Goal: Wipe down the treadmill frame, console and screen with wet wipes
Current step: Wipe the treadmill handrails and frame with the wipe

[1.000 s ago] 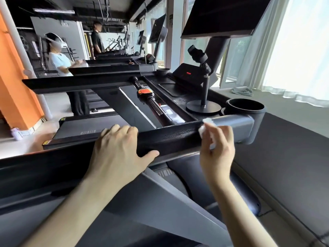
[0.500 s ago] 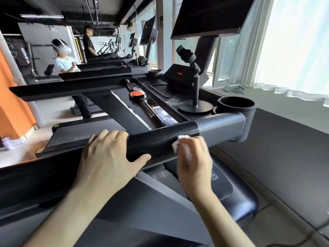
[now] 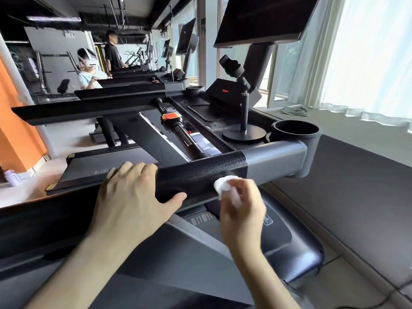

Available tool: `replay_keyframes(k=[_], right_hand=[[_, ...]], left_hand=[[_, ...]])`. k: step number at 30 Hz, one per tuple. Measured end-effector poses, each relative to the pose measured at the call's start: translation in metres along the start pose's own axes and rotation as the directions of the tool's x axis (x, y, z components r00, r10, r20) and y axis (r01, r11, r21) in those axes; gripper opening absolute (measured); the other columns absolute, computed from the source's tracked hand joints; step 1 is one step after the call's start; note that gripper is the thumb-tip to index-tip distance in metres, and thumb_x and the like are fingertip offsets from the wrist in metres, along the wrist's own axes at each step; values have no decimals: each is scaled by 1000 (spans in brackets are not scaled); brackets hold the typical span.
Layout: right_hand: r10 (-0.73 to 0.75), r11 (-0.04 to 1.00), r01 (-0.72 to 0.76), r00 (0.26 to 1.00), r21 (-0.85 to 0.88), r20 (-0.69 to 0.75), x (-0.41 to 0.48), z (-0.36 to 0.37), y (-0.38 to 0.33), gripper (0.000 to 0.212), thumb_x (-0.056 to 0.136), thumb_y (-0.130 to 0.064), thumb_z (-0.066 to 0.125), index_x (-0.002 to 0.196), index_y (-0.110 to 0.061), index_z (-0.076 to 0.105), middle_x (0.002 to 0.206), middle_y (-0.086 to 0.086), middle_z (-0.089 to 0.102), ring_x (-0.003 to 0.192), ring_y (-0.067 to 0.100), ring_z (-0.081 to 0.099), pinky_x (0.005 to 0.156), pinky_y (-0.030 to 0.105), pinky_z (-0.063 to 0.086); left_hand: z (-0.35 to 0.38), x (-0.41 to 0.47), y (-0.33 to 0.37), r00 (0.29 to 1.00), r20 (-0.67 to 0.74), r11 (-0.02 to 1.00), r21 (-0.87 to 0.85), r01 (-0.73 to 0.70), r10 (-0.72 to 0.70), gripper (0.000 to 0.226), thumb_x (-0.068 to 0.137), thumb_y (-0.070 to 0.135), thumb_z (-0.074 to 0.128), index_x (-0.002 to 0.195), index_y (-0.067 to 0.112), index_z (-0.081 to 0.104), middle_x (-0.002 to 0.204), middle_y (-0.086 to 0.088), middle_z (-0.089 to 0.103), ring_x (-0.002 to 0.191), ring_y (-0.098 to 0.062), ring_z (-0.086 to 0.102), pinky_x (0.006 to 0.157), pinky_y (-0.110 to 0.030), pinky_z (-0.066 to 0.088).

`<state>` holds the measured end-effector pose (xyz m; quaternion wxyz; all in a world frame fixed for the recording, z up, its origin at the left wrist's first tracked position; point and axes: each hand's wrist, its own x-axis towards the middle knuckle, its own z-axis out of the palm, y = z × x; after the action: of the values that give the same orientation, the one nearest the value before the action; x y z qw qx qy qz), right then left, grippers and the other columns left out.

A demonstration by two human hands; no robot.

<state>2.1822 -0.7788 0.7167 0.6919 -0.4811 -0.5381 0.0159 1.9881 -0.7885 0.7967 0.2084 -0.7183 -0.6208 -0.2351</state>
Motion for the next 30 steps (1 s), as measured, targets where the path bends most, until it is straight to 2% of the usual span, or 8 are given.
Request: replay_keyframes(k=[4,9,11,15,17,22,25,30], right_hand=[[113,993,-105,975,51,-191,12,-2,1,15,94,-5,63,93,-19,61,91,-13,66,89,7,64,81,18,46],[-31,996,17,987,85,161,-37,20,-23,40,82,14,63,85,-26,56,86,-16,60,82,2,61,73,16,45],[-26,999,20,987,39,156,-33,13,-10,36,85,11,65,87,-25,58,87,-11,61,84,4,61,75,20,47],[334,935,-313,935,166,-118,1,-6,16,13,93,-2,67,94,-14,67,94,1,70,93,13,67,89,37,52],[418,898,-382,895,218,-154,2,-4,11,9,94,-2,66,95,-11,68,94,2,71,91,8,66,91,36,52],[306,885,-347,936,309,175,-48,25,-22,30,87,9,69,85,-21,69,87,-1,69,86,16,69,78,31,54],[257,909,-311,942,278,215,-45,22,-17,31,86,4,70,84,-26,72,87,-3,70,86,18,70,78,36,55],[575,680,-490,818,546,17,-9,0,2,5,92,-2,72,93,-7,74,83,2,75,77,12,68,77,28,54]], left_hand=[[-1,0,0,1000,4,1000,1,0,0,68,71,79,46,89,16,64,84,0,66,88,-29,59,85,-45,48],[-2,-1,0,1000,3,1000,-6,0,0,71,71,80,44,93,15,65,87,1,68,90,-28,59,87,-45,48],[-2,-2,-1,1000,4,1000,-9,-3,3,71,72,80,43,92,15,64,86,0,67,90,-28,58,87,-45,47],[-2,0,-1,1000,4,1000,-13,-22,22,68,74,79,42,87,16,60,84,-1,65,88,-29,57,87,-46,47],[-1,-1,-2,1000,4,1000,-6,-26,27,68,74,79,41,87,16,60,84,0,65,88,-29,57,87,-46,47],[1,0,-5,1000,2,1000,-12,-23,23,70,74,81,41,92,17,62,89,1,67,92,-29,58,87,-46,46],[1,-2,-5,1000,10,1000,1,-25,25,70,76,82,41,95,18,62,93,2,67,96,-28,58,90,-45,45],[-2,0,-4,999,34,1000,0,-29,28,71,77,82,38,93,17,61,91,1,66,94,-28,57,90,-45,45]])
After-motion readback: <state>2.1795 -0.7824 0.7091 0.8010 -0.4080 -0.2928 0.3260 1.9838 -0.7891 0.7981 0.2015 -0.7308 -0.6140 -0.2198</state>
